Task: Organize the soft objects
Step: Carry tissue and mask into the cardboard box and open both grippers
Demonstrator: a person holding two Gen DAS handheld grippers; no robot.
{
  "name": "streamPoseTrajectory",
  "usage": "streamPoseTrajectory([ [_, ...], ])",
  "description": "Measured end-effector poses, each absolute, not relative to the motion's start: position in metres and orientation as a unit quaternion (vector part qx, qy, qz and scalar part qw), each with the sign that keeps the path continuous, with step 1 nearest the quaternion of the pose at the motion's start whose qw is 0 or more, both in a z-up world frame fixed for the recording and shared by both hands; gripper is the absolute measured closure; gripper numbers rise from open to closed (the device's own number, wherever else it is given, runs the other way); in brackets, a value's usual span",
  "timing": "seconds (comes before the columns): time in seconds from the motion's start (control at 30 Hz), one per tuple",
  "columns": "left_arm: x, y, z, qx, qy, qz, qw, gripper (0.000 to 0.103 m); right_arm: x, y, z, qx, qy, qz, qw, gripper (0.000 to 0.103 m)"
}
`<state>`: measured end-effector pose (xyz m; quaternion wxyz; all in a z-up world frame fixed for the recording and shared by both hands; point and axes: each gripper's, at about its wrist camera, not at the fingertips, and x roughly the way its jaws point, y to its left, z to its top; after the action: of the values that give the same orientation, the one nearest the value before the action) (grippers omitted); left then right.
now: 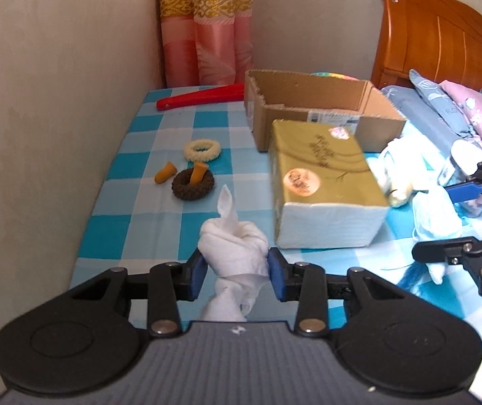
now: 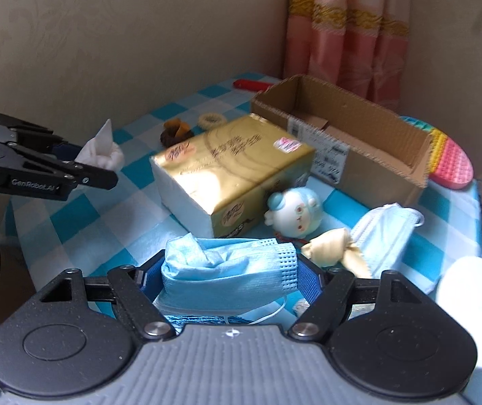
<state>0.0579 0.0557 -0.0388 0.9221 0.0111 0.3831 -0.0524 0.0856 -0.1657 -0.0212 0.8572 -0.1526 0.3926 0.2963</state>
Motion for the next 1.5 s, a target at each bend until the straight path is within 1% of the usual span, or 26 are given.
streamPoseTrajectory([
  [0.17,0.058,0.052,-0.016,0.009,0.376,-0.070,0.924,0.065,0.083,-0.174,-0.003,-0.148,0.380,0.275,0.871,0.022],
  [0.37,0.079,0.038,0.019,0.016,0.339,-0.095,0.936,0.065,0.092,-0.182,0.012,-0.138,0.363,0.258,0.885,0.022],
  [0.57,0.135,0.014,0.044,0.030,0.318,-0.122,0.940,0.065,0.104,-0.188,0.020,-0.129,0.356,0.246,0.892,0.022],
  [0.77,0.201,-0.014,0.046,0.051,0.318,-0.135,0.937,0.065,0.114,-0.194,0.026,-0.127,0.350,0.234,0.898,0.022],
  [0.83,0.221,-0.022,0.043,0.052,0.326,-0.133,0.935,0.063,0.116,-0.195,0.027,-0.127,0.348,0.231,0.900,0.022],
  [0.87,0.228,-0.024,0.042,0.052,0.327,-0.133,0.934,0.059,0.117,-0.196,0.027,-0.127,0.348,0.229,0.900,0.022],
  [0.9,0.234,-0.027,0.039,0.054,0.327,-0.129,0.935,0.048,0.118,-0.196,0.027,-0.127,0.348,0.227,0.901,0.022],
  [0.93,0.239,-0.029,0.036,0.057,0.326,-0.125,0.935,0.039,0.119,-0.197,0.028,-0.126,0.348,0.224,0.902,0.022],
  [0.97,0.241,-0.030,0.033,0.059,0.326,-0.122,0.936,0.025,0.120,-0.199,0.029,-0.125,0.346,0.222,0.903,0.022],
  [1.0,0.243,-0.031,0.029,0.060,0.329,-0.120,0.935,0.020,0.120,-0.200,0.030,-0.123,0.345,0.222,0.904,0.022],
  [1.13,0.233,-0.025,0.025,0.056,0.317,-0.109,0.940,0.014,0.124,-0.202,0.033,-0.118,0.341,0.215,0.907,0.022],
  [1.2,0.221,-0.018,0.028,0.050,0.313,-0.099,0.943,0.005,0.127,-0.202,0.035,-0.117,0.339,0.212,0.909,0.022],
  [1.33,0.182,-0.001,0.036,0.037,0.293,-0.092,0.951,0.001,0.138,-0.201,0.040,-0.119,0.333,0.204,0.913,0.022],
  [1.5,0.139,0.021,0.029,0.014,0.293,-0.069,0.954,0.001,0.170,-0.195,0.043,-0.107,0.340,0.193,0.914,0.022],
])
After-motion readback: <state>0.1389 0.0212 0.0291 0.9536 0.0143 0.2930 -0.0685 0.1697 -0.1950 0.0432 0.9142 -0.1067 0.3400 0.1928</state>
